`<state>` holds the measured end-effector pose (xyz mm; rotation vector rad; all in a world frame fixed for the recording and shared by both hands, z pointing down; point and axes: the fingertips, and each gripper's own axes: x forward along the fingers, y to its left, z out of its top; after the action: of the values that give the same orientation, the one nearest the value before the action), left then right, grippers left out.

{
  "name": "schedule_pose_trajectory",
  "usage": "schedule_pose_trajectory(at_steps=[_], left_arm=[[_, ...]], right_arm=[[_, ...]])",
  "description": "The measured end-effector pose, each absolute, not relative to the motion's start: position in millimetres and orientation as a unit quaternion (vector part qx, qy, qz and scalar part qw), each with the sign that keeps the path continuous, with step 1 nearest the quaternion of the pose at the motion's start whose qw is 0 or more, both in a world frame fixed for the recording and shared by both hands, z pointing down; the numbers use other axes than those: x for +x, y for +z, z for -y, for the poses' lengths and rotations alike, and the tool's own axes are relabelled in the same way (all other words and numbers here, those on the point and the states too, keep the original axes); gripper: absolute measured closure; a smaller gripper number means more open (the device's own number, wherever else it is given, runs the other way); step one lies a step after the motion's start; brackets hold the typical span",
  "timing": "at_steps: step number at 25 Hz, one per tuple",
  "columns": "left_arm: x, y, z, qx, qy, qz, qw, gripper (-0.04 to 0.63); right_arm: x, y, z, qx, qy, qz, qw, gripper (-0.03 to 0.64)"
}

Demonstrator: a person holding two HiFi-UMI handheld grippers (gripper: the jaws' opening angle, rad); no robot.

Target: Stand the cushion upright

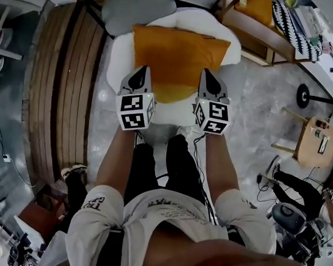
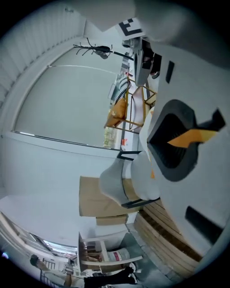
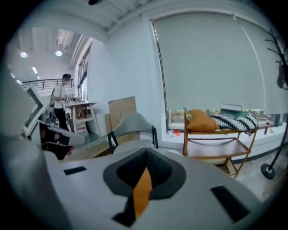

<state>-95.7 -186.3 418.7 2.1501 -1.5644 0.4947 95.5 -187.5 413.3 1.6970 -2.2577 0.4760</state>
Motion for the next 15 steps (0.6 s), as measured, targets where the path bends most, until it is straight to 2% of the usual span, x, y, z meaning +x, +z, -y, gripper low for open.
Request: schedule_pose_trajectory(at_steps=[3, 7, 15], left_arm=[[-97, 354, 186, 0.79, 0.156, 0.565, 0.178, 0.575], [-96, 267, 157, 0.802, 0.126, 0.559, 0.166, 0.575], [-126, 117, 107, 0.804, 0.079, 0.58, 0.105, 0.575]], right_arm=[[78, 340, 189, 0.587, 0.129, 0.794, 0.09, 0.589], [67, 246, 161, 0.587, 0.112, 0.801, 0.039, 0.589], [27, 107, 97, 0.571, 0.07, 0.818, -0.004, 0.591]])
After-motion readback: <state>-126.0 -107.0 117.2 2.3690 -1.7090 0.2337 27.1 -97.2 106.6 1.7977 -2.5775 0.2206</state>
